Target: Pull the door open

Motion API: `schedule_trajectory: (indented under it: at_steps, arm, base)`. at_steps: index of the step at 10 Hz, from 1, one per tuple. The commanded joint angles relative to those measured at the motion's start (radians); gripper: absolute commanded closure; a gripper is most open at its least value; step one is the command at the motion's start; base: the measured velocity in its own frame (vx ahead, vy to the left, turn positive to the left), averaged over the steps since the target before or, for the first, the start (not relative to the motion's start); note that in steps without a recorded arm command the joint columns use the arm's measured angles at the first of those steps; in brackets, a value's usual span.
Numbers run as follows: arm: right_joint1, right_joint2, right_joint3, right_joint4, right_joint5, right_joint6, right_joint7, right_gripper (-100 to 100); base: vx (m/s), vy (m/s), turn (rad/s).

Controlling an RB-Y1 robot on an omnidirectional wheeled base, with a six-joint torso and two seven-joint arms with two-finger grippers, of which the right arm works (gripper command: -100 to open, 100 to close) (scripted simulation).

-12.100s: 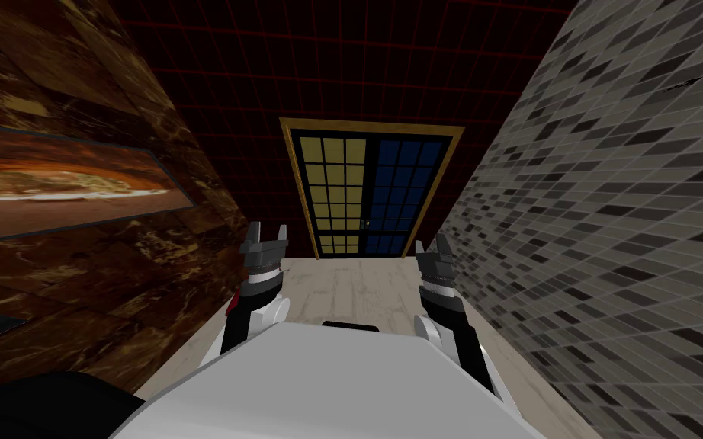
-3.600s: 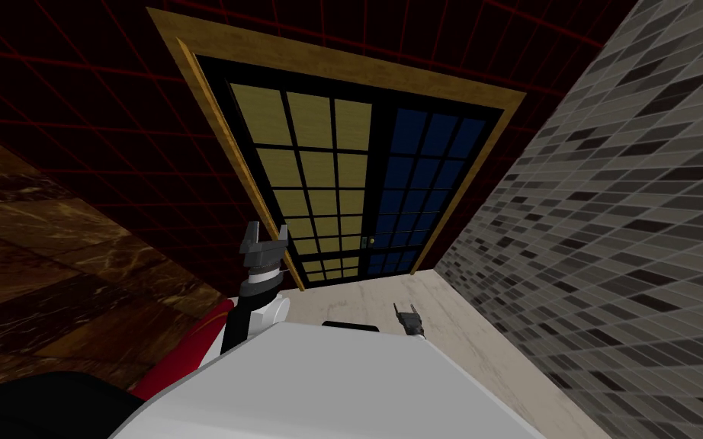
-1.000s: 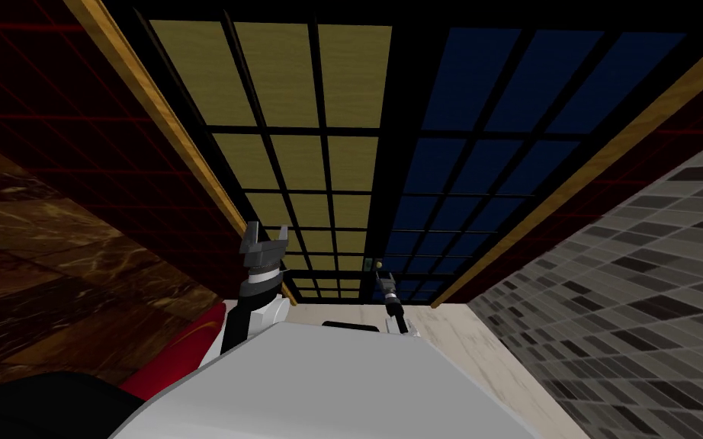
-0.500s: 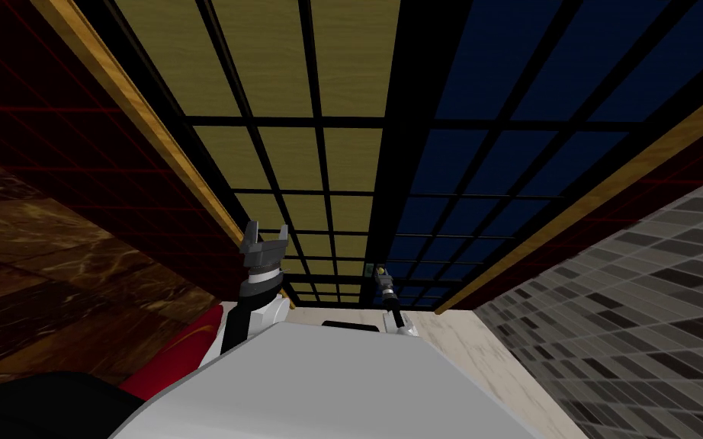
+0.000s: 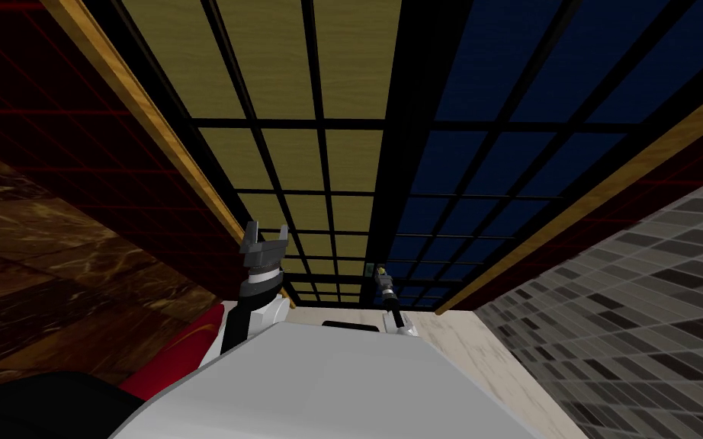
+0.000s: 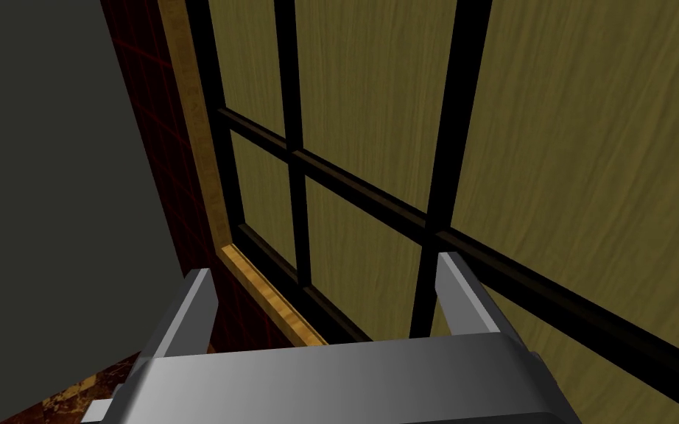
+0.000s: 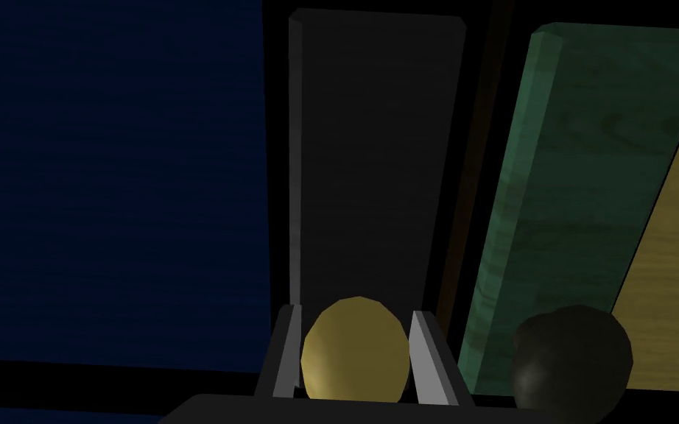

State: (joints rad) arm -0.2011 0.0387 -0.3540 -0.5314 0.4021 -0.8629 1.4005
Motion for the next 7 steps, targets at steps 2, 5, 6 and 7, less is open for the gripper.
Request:
schedule_trajectory:
  at_steps: [2,5,6,7]
  arm:
    - [0.027,-0.013,-0.007,0.009,-0.006,0.003,-0.016,100]
    - [0.045,-0.025,-0.012,0.037,-0.012,0.006,-0.03,100]
    - [0.058,-0.028,-0.014,0.02,-0.014,0.007,-0.035,100]
    - [0.066,-0.032,-0.016,0.023,-0.016,0.008,-0.039,100]
  base:
    - [-0.115,0.014,-0.004]
    - [-0.144,0.015,-0.025]
    - [-0.068,0.01,-0.012]
    - [-0.07,0.012,-0.003]
